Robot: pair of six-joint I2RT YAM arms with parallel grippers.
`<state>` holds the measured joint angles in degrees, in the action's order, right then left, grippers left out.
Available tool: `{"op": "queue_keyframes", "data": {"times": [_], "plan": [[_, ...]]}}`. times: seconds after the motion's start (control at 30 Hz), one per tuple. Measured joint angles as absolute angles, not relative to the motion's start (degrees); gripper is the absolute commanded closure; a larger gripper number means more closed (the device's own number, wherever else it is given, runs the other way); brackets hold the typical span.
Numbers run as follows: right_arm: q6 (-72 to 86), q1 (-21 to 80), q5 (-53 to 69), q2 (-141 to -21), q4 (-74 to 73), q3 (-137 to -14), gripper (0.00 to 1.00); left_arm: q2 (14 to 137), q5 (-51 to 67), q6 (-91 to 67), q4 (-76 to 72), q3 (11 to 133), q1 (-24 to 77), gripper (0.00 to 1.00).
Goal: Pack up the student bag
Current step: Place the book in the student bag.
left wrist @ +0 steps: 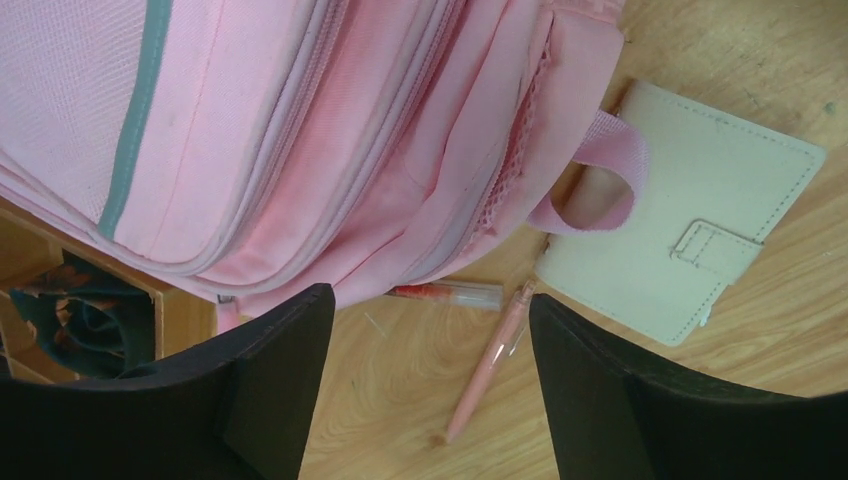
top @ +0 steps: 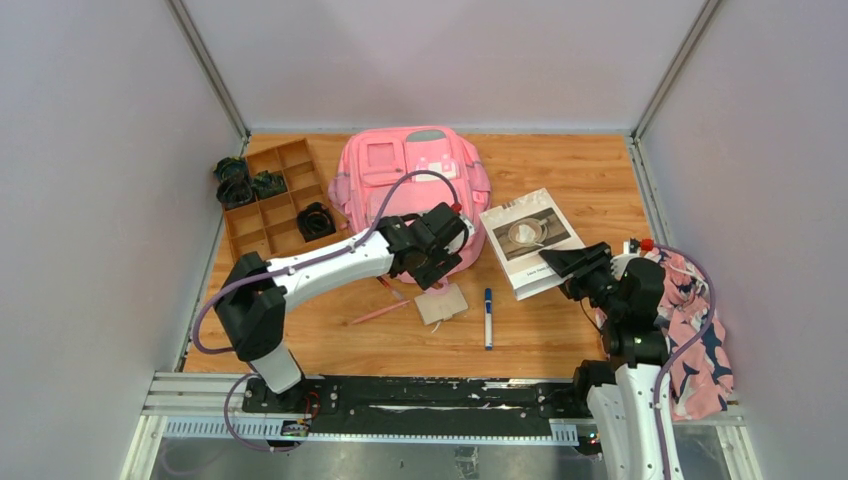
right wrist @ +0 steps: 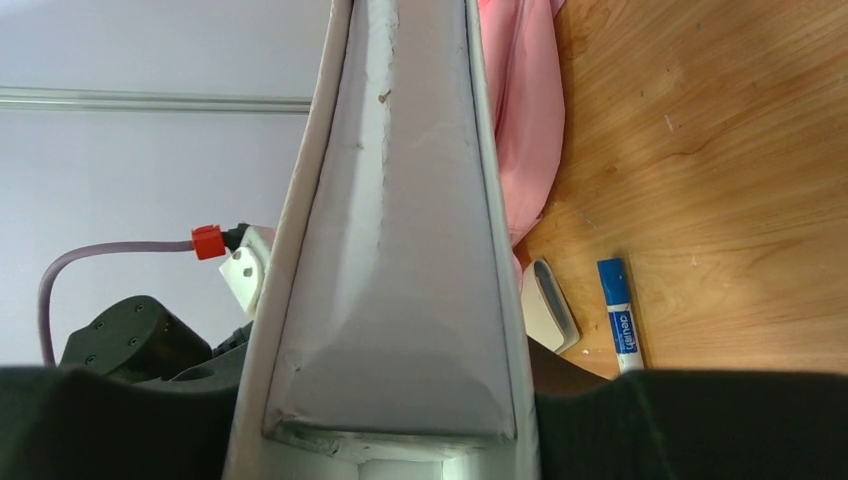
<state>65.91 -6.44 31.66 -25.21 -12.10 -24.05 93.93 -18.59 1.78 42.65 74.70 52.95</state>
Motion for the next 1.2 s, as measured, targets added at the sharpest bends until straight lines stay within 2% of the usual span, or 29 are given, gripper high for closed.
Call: {"op": "queue_keyframes", "data": {"times": [0.3, 0.57, 0.77, 0.87, 0.93, 0.97, 1.0, 1.2], "plan": [[66.0, -6.4, 31.5, -24.5, -12.6, -24.1, 0.89, 97.9, -23.5, 2.3, 40.6, 75.3, 53.5, 0.35], [66.5, -6.4, 31.5, -24.5, -12.9, -24.1, 0.88, 99.0, -27.4, 3.1, 38.0, 75.3, 53.5, 0.4], [66.7, -6.4, 31.7, -24.6, -12.9, -24.1, 0.89, 100.6, -27.7, 3.3, 37.3, 75.8, 53.5, 0.49], [66.9, -6.4, 31.9, -24.2, -13.1, -24.1, 0.89, 100.8, -27.6, 3.0, 37.2, 75.9, 53.5, 0.64], [67.1, -6.4, 32.0, -23.7, -13.4, -24.0, 0.89, 100.8, -27.5, 2.5, 36.9, 75.9, 53.5, 0.82], [67.2, -6.4, 32.0, -23.4, -13.5, -24.0, 0.89, 100.8, -27.4, 2.5, 36.7, 75.9, 53.5, 0.95], [67.3, -6.4, 32.0, -23.1, -13.6, -24.0, 0.89, 100.8, -27.4, 2.4, 36.4, 75.9, 53.5, 1.0], [66.7, -6.4, 31.8, -22.4, -16.2, -24.3, 0.89, 102.5, -29.2, 2.4, 38.5, 80.4, 53.4, 1.0]]}}
